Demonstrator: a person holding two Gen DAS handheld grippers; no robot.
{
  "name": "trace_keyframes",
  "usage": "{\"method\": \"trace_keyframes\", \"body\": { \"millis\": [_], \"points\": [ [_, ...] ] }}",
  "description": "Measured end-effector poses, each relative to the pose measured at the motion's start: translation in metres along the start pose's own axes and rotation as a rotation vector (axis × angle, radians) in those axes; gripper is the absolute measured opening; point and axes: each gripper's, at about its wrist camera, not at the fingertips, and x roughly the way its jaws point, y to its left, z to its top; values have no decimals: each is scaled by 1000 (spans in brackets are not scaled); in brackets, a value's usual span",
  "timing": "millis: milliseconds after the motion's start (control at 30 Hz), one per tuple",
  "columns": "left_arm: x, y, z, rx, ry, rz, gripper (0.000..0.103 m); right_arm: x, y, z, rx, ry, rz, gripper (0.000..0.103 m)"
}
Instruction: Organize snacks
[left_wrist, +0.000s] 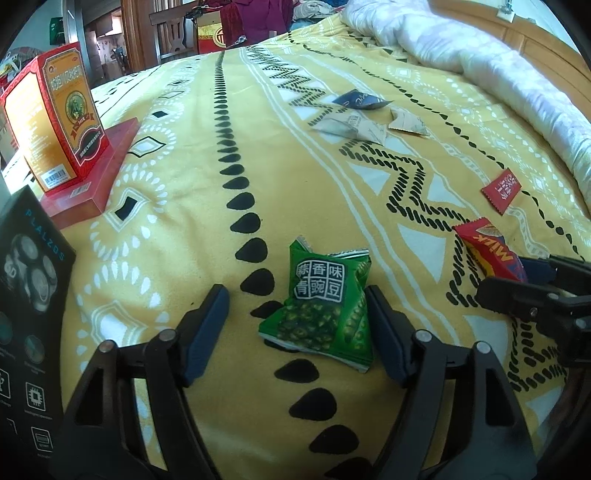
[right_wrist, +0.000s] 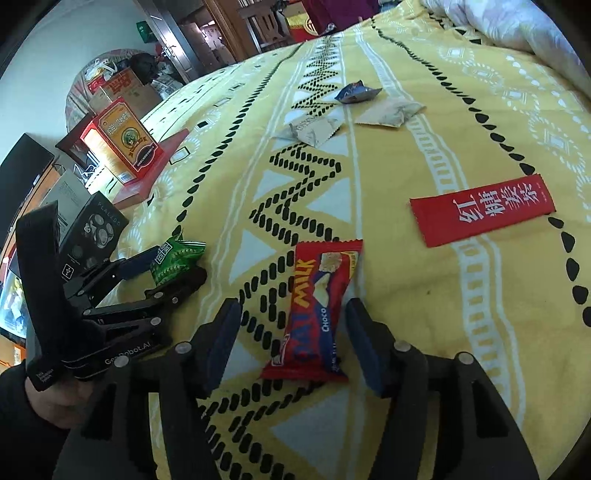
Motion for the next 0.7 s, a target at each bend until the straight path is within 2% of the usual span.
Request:
{"method": "trace_keyframes", "body": {
  "millis": [100, 167, 233, 367, 400, 500, 667, 700],
  "points": [
    [0, -1, 0, 2, -4, 7, 78, 0, 1, -2, 1, -23, -7, 62],
    [0, 0, -1, -2, -4, 2, 82, 1, 1, -4, 2, -28, 11, 67],
    [1, 0, 0, -2, -3, 3, 85, 3, 3, -5, -17, -17, 35, 77],
    [1, 0, 0, -4, -2, 6, 86, 3, 9, -4, -36, -15, 10, 79],
    [1, 0, 0, -5, -3, 4, 86, 0, 10, -4, -33, -26, 5, 78],
    [1, -1, -1, -2, -3, 10, 86, -5, 10, -3, -29, -61, -39, 66],
    [1, 0, -1, -1, -3, 11, 86, 0, 0, 1, -9, -74, -58, 63],
    [0, 0, -1, -2, -3, 10, 86, 1, 0, 2, -19, -74, -66, 59]
  ]
}}
